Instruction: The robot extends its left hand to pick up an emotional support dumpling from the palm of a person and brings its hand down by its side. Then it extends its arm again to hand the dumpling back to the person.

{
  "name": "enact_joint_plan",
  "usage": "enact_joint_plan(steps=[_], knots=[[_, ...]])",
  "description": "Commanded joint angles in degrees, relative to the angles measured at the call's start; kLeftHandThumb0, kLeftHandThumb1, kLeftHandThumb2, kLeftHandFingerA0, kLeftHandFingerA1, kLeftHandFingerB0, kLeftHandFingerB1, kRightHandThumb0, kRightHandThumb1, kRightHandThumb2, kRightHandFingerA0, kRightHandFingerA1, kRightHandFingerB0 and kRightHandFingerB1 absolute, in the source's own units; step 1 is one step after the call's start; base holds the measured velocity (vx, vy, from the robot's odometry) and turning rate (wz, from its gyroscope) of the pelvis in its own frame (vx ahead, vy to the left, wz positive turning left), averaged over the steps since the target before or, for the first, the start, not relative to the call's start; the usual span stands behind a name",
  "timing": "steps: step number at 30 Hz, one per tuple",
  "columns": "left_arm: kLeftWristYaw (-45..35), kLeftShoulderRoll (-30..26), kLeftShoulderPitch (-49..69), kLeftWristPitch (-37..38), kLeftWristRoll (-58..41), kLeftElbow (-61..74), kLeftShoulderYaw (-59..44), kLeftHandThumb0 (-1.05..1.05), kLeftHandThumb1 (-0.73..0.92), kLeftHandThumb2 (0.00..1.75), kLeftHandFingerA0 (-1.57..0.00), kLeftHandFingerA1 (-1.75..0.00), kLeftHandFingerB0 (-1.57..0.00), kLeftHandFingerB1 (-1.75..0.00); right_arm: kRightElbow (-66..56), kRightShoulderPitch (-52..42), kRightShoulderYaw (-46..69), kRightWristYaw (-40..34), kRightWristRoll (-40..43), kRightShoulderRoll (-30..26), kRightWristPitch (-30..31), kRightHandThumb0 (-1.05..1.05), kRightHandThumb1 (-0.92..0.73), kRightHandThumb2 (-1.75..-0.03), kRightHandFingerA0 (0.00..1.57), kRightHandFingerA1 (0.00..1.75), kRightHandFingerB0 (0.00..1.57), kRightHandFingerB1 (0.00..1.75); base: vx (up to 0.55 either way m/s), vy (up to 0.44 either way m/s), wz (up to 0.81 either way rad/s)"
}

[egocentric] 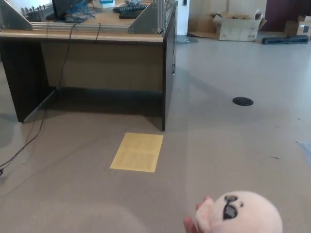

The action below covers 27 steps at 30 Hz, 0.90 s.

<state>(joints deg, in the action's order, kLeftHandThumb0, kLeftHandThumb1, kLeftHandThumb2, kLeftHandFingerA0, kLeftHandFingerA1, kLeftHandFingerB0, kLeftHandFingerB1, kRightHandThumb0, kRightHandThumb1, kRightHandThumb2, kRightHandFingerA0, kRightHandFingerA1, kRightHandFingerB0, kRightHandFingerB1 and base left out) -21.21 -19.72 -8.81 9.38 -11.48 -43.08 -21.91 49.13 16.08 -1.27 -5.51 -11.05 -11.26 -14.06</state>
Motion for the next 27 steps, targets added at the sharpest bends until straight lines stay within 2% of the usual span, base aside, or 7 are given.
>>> enact_joint_plan(steps=[1, 8, 13, 14, 19, 21, 27], knots=[[-8.9, -0.6, -2.1, -0.9, -11.3, 3.1, -6.2, -0.32, 0.46, 0.59, -0.33, -0.42, -0.29, -0.34, 2.8, 1.1, 0.6, -3.0, -0.2, -1.0, -7.4, -0.31, -0.66, -0.59, 0.73, 0.47, 0.48, 0.38, 0.0, 0.0, 0.0], [-10.1, -2.5, -4.6, -3.7, -12.3, 9.9, -6.2, -0.3, 0.47, 0.59, -0.29, -0.4, -0.26, -0.33, 4.7, 2.1, 0.3, -4.1, -0.8, -1.4, -8.8, -0.32, -0.65, -0.59, 0.73, 0.47, 0.48, 0.38, 0.0, 0.0, 0.0], [-17.0, -13.3, -17.5, -3.2, -9.5, 30.5, 1.3, -0.3, 0.41, 0.58, -0.27, -0.36, -0.22, -0.34, 5.9, 2.7, 0.4, -4.5, -0.8, -1.6, -9.7, -0.31, -0.65, -0.59, 0.74, 0.48, 0.47, 0.38, 0.0, 0.0, 0.01], [-18.6, -15.6, -21.4, -4.6, -8.3, 34.5, 4.1, -0.15, 0.31, 0.84, -0.12, -0.51, -0.1, -0.5, 6.1, 2.8, 0.5, -4.5, -0.7, -1.7, -9.7, -0.33, -0.65, -0.59, 0.74, 0.48, 0.48, 0.37, 0.0, 0.0, 0.0], [-21.0, -19.6, -28.7, -6.8, -5.6, 40.7, 10.5, -0.16, 0.31, 0.84, -0.11, -0.51, -0.1, -0.51, 5.9, 3.0, 0.6, -4.4, -0.6, -1.8, -9.4, -0.32, -0.65, -0.59, 0.74, 0.48, 0.47, 0.38, 0.0, 0.0, 0.0], [-24.6, -22.7, -40.1, -15.6, -5.1, 47.6, 18.1, -0.15, 0.26, 0.82, -0.1, -0.51, -0.11, -0.51, 6.8, 4.1, 0.2, -4.3, -0.8, -1.2, -9.8, -0.32, -0.66, -0.59, 0.74, 0.48, 0.47, 0.38, 0.0, 0.0, 0.0], [-27.5, -20.5, -55.7, -18.7, 0.1, 49.5, 28.9, -0.19, 0.19, 0.78, -0.09, -0.51, -0.09, -0.5, 6.8, 4.3, 0.2, -4.2, -0.5, -0.9, -9.8, -0.31, -0.65, -0.59, 0.73, 0.48, 0.47, 0.37, 0.01, 0.0, 0.01]])
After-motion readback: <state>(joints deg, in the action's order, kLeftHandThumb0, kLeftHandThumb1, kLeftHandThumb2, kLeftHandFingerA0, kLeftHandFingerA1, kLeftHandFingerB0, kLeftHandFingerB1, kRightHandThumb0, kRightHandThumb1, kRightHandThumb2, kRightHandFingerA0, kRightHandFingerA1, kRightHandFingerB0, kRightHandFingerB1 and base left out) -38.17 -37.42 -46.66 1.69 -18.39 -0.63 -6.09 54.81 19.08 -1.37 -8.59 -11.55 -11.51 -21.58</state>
